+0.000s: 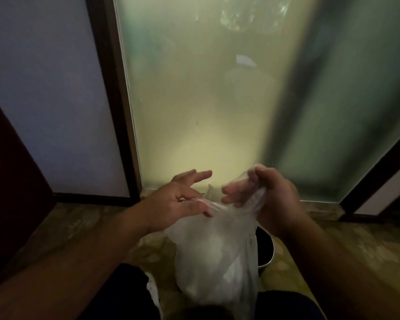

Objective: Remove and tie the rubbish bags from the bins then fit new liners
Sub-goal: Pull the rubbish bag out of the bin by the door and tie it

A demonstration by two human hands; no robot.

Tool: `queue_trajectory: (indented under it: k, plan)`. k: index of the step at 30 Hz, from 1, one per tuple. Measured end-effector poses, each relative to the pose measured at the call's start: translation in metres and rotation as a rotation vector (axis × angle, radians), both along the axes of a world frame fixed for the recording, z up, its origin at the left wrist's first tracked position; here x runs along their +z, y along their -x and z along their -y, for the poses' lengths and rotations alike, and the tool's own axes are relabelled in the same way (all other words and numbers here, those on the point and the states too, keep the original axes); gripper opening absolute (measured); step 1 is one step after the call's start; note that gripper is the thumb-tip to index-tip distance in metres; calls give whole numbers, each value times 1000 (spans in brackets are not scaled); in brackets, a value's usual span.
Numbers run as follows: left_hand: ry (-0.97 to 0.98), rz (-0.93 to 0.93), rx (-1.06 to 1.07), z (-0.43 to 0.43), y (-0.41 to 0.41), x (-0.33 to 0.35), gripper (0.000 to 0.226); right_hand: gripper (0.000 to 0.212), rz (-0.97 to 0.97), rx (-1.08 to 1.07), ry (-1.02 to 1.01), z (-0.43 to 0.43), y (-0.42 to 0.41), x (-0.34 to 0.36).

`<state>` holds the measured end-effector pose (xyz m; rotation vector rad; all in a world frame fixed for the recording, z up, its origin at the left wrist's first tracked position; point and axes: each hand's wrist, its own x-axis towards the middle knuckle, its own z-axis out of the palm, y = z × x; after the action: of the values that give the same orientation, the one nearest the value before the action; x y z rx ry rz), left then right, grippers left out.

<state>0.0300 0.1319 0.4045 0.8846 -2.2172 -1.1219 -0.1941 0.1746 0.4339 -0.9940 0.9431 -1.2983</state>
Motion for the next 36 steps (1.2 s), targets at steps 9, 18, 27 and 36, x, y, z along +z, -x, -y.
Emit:
queue_trajectory:
  k: [9, 18, 27, 36]
  plan:
    - [-105, -105, -160, -16, 18, 22, 20, 28, 36, 81, -28, -16, 2, 36]
    - [153, -185, 320, -17, 19, 12, 4, 11, -535, -193, 162, -27, 16, 48]
    - [449, 116, 316, 0, 8, 16, 17, 21, -1174, 10, 65, -26, 45, 68]
    - [579, 266, 286, -7, 1, 50, 23, 27, -1808, -12, 268, -23, -40, 45]
